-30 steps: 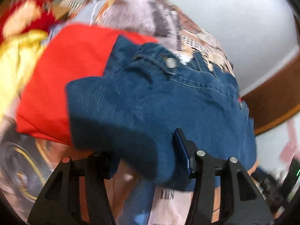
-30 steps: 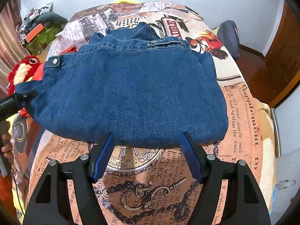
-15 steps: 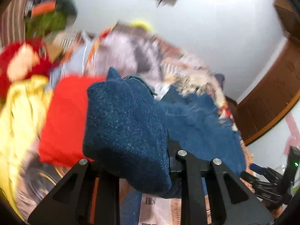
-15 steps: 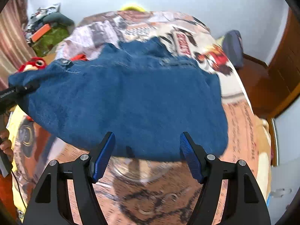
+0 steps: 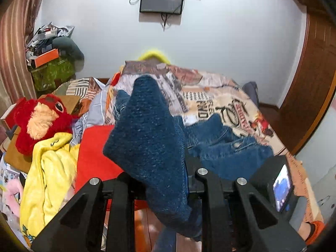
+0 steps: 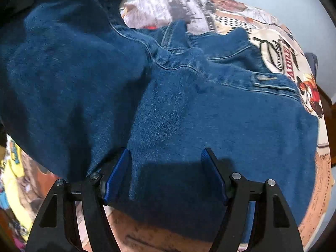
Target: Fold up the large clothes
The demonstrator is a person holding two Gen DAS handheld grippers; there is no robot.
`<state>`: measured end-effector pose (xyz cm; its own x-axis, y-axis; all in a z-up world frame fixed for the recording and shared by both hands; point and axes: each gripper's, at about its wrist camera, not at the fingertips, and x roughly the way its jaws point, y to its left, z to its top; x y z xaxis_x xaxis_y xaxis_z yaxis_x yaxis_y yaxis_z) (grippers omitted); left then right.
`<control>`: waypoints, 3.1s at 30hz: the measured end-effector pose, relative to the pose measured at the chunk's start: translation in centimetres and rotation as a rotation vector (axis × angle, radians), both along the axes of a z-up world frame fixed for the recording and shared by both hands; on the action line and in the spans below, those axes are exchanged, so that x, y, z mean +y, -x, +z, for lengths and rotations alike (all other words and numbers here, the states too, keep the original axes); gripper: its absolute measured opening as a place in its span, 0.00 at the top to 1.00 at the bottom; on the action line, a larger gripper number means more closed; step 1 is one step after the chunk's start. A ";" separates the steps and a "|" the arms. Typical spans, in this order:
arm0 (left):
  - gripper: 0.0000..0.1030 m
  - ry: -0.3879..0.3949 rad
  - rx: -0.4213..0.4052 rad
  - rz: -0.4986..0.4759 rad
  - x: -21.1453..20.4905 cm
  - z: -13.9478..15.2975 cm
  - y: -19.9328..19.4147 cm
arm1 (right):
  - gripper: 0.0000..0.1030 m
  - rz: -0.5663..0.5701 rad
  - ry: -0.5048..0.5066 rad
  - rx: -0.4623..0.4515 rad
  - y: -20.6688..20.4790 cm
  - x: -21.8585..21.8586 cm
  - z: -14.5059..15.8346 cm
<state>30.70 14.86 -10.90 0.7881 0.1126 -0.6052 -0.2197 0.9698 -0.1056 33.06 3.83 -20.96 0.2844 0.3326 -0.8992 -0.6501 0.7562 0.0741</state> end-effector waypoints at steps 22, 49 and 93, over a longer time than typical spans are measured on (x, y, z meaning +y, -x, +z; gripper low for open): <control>0.82 0.049 0.153 -0.568 -25.4 -3.3 -7.4 | 0.34 -0.420 0.068 -0.136 2.9 -23.4 5.1; 0.17 -0.071 0.268 -0.273 -11.1 -3.7 -1.6 | 0.34 -0.334 -0.084 -0.200 3.1 -20.6 9.2; 0.11 0.598 0.457 -0.306 -3.7 -14.4 -12.1 | 0.23 -0.338 -0.385 0.395 -11.3 -20.0 -2.7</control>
<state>42.82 11.19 -25.33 0.3921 -0.5123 -0.7641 -0.1010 0.8016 -0.5893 44.31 -16.21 -23.61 0.1022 0.6023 -0.7917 -0.2486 0.7861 0.5660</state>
